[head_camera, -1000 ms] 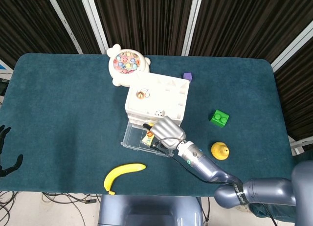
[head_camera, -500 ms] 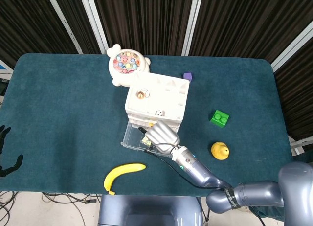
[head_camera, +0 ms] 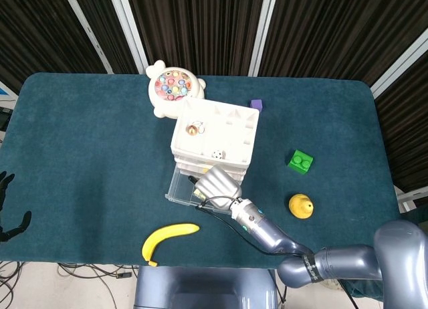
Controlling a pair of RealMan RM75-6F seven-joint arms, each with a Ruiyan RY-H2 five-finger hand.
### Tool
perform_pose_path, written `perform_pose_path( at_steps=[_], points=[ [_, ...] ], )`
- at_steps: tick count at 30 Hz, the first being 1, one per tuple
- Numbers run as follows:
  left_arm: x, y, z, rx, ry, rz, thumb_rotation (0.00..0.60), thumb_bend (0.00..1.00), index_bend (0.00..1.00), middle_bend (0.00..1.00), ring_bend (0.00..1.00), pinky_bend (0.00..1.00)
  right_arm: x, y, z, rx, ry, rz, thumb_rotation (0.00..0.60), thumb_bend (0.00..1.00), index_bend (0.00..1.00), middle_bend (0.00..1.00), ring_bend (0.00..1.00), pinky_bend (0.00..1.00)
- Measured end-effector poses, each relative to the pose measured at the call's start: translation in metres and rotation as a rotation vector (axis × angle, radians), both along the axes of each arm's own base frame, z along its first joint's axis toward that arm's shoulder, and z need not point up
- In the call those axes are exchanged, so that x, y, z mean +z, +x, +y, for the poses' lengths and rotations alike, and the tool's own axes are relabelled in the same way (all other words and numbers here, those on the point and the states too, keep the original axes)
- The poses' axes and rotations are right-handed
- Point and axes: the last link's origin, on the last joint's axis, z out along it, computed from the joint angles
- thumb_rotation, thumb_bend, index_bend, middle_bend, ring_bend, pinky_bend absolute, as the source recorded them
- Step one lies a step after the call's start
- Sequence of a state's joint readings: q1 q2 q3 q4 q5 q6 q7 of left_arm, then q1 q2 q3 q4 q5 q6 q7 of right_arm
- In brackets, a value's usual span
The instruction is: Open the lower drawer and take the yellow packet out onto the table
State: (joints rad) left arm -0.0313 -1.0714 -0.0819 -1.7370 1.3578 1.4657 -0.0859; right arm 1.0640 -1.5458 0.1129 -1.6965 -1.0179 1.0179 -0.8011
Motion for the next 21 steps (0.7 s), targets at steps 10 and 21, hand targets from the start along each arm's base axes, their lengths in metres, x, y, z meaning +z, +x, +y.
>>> perform_pose_path(
  at_steps=[10, 21],
  points=[
    [0.0, 0.0, 0.0, 0.002, -0.001, -0.002, 0.6, 0.36, 0.05, 0.0, 0.0, 0.0, -0.008, 0.001, -0.003, 0.037, -0.01, 0.036, 0.6, 0.19, 0.35, 1.0, 1.0, 1.0],
    [0.0, 0.0, 0.0, 0.004, -0.004, -0.003, 0.6, 0.36, 0.05, 0.0, 0.0, 0.01, -0.015, 0.0, -0.006, 0.094, -0.023, 0.101, 0.6, 0.19, 0.36, 1.0, 1.0, 1.0]
  ],
)
